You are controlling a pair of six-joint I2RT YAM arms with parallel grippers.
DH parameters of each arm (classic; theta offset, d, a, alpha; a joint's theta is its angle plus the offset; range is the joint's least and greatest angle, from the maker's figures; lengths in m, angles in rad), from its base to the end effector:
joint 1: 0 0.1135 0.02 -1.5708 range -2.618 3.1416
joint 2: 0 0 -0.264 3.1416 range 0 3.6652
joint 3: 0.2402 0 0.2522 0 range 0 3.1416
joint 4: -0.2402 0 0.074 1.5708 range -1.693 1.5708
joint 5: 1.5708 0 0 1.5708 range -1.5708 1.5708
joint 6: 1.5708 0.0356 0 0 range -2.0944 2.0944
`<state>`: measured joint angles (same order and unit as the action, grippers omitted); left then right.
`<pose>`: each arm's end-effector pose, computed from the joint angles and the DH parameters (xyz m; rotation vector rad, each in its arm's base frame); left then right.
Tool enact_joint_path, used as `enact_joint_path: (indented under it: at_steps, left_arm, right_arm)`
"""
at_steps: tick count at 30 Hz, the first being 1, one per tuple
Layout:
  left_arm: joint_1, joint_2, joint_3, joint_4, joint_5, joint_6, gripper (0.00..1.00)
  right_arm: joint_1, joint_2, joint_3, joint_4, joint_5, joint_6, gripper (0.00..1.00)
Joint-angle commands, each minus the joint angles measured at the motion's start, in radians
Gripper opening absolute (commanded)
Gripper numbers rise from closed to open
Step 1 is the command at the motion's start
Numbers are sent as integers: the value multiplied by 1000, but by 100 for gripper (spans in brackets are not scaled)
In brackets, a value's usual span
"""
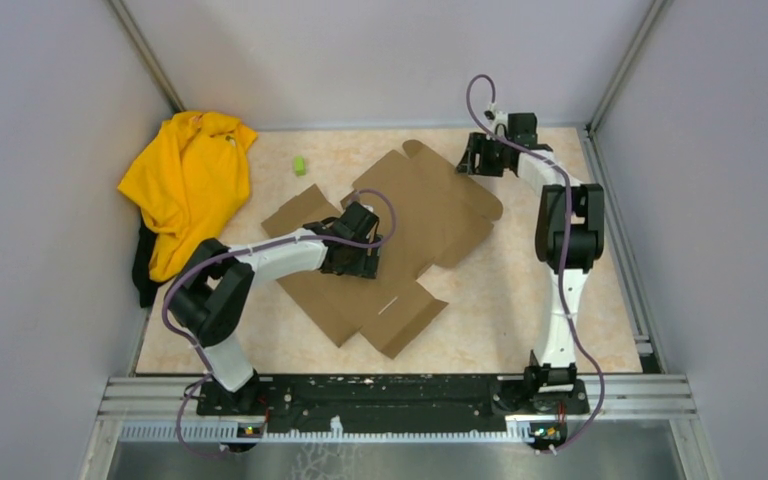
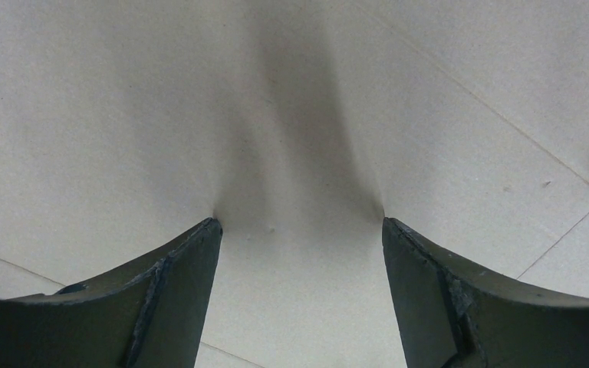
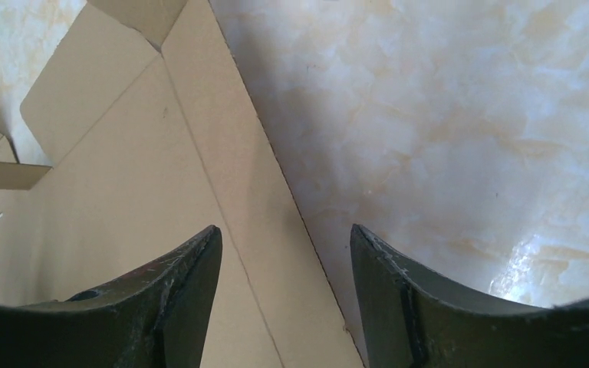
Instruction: Fold the paper box
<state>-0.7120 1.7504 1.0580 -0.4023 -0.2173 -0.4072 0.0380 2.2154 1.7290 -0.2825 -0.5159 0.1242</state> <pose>0.2653 -0.2189 0.1664 0.3297 2.6042 -0.0954 0.4976 0.0365 0.1901 -0.1577 2.3070 0.6832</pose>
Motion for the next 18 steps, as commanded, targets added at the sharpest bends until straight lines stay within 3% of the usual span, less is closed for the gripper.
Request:
enact_joint_path:
  at_steps: [1,13,18]
  left_arm:
    - [18,-3,-5,-31,12,31,83]
    - [22,33,32,-61,20,75,83]
    - [23,48,48,-66,25,82,83]
  right_arm:
    - [-13,36,82,-2,-87,-80,62]
    - [-27,241,306,-272,-363,-258,63]
    - [-27,258,294,-279,-481,-264,55]
